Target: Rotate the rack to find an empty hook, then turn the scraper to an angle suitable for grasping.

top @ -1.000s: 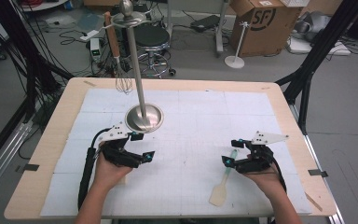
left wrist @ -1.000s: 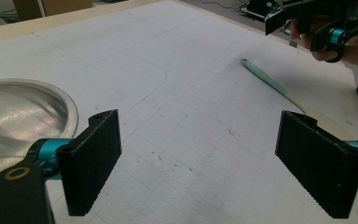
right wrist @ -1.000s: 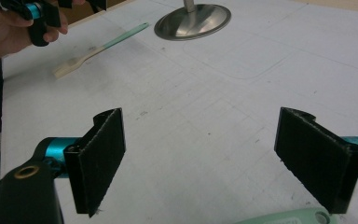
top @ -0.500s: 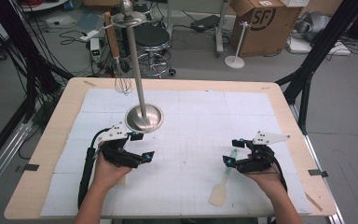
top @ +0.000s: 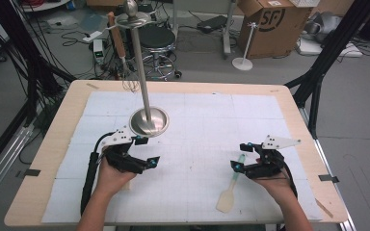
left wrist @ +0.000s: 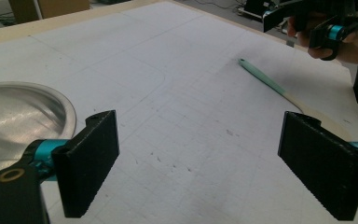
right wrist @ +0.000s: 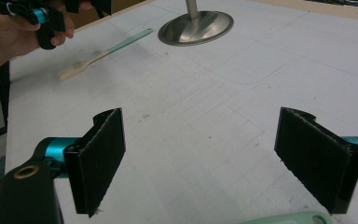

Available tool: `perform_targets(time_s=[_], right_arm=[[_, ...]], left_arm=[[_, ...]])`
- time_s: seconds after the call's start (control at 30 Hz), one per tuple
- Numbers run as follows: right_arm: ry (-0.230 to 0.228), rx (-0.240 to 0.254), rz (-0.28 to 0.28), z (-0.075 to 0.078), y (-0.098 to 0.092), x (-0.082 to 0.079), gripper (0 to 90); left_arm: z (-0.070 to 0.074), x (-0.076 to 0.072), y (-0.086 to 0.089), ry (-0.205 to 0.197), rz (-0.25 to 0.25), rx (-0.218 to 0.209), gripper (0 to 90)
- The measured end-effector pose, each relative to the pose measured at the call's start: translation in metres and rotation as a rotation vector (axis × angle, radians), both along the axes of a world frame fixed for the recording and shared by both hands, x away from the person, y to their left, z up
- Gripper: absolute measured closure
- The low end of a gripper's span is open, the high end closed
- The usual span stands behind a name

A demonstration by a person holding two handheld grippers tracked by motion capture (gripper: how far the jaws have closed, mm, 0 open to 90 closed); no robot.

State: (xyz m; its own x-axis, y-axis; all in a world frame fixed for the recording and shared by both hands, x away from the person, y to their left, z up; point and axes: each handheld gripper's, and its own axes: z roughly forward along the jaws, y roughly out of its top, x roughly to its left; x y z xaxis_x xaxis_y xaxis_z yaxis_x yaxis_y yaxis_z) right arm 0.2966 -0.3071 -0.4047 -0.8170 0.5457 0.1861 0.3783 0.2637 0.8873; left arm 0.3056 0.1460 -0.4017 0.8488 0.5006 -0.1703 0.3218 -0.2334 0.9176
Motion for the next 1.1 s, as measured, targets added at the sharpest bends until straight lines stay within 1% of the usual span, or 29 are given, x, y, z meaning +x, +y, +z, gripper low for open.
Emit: perform_targets(time_s=[0.2,0.43,0.67,0.77,0.9,1.0,1.1], right_arm=[[0.002,-0.004,-0.004,0.000,-0.001,0.000,15.6],[-0.001,-0.003,-0.016,0.001,-0.002,0.000,15.6],[0.015,-0.018,-0.007,-0.002,0.000,0.002,15.6],[0.020,-0.025,-0.004,-0.002,0.000,0.002,15.6],[0.022,-0.027,-0.013,-0.002,-0.002,0.001,15.7],[0.027,-0.039,-0.033,-0.003,-0.006,0.000,16.0],[0.031,-0.040,-0.055,-0.003,-0.011,0.000,18.1]], left_arm=[[0.000,0.000,0.000,-0.001,0.005,0.003,13.0],[0.000,0.000,0.000,0.001,-0.002,0.005,13.0],[-0.001,0.000,0.000,0.003,0.000,0.017,13.0],[-0.001,0.000,0.001,0.005,0.002,0.015,13.0],[0.000,-0.001,0.001,0.000,0.001,0.011,13.0],[0.001,-0.001,0.001,-0.002,0.000,0.011,13.0],[0.000,-0.001,0.001,0.000,-0.003,0.011,13.0]])
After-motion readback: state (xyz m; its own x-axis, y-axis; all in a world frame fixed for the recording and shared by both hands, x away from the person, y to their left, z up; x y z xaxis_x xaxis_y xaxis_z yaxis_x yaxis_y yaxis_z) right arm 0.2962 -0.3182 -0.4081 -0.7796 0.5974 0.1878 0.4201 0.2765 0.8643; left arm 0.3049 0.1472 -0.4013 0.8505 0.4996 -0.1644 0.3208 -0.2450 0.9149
